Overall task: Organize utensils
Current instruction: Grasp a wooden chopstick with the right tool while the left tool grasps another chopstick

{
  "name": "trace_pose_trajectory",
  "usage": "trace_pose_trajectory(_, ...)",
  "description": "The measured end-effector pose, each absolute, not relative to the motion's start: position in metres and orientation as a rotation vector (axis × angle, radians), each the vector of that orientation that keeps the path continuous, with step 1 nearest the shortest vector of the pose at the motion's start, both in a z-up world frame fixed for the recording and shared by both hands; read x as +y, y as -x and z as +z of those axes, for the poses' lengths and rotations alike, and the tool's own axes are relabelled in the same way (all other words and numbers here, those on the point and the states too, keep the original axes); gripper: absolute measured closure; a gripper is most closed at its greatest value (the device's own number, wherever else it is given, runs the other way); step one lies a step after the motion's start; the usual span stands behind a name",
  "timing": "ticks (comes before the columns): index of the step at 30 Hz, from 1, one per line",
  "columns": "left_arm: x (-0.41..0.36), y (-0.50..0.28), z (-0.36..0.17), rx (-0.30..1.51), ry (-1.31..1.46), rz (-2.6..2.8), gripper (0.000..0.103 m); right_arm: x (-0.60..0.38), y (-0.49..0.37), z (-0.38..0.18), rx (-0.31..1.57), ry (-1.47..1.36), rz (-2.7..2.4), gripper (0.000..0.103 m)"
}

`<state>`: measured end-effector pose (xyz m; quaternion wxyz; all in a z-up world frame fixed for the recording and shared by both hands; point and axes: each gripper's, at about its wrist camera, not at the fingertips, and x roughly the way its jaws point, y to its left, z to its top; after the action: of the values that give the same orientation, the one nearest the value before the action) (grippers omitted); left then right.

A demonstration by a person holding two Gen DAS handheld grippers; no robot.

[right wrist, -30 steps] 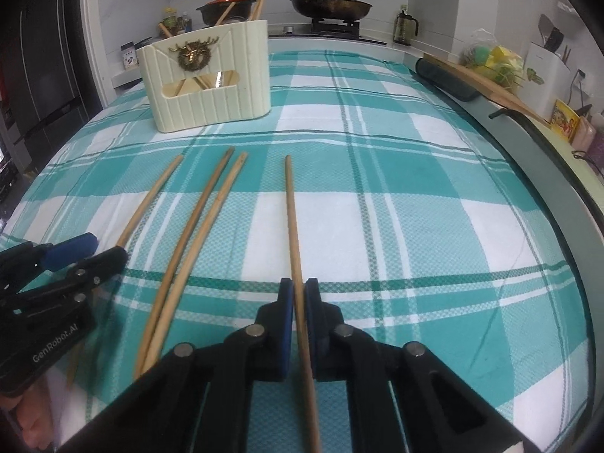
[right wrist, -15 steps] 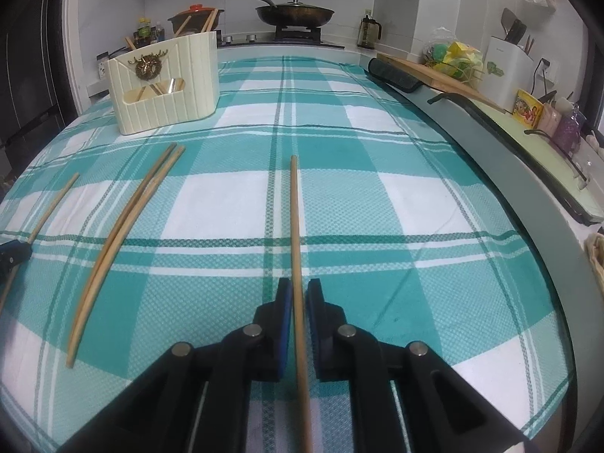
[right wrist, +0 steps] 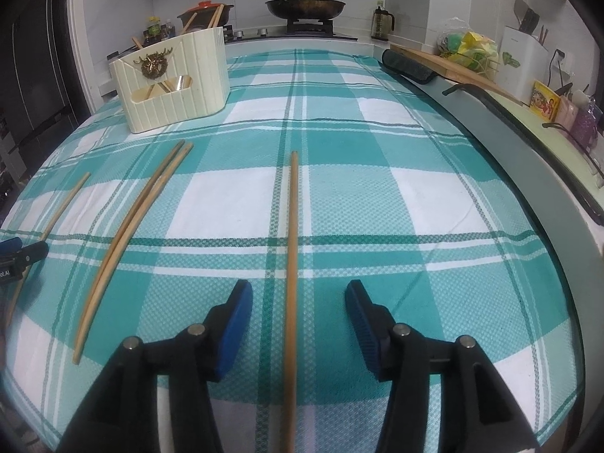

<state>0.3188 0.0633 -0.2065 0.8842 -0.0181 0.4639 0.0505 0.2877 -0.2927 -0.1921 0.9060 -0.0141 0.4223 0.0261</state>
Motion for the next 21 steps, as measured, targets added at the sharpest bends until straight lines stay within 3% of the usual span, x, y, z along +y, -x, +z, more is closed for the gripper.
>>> trace_pose_trajectory(21, 0.0640, -0.3165, -0.2070, 0.960, 0.044, 0.085, 0.001, -0.2924, -0.2873, -0.1927, 0.863, 0.033, 0.056, 0.049)
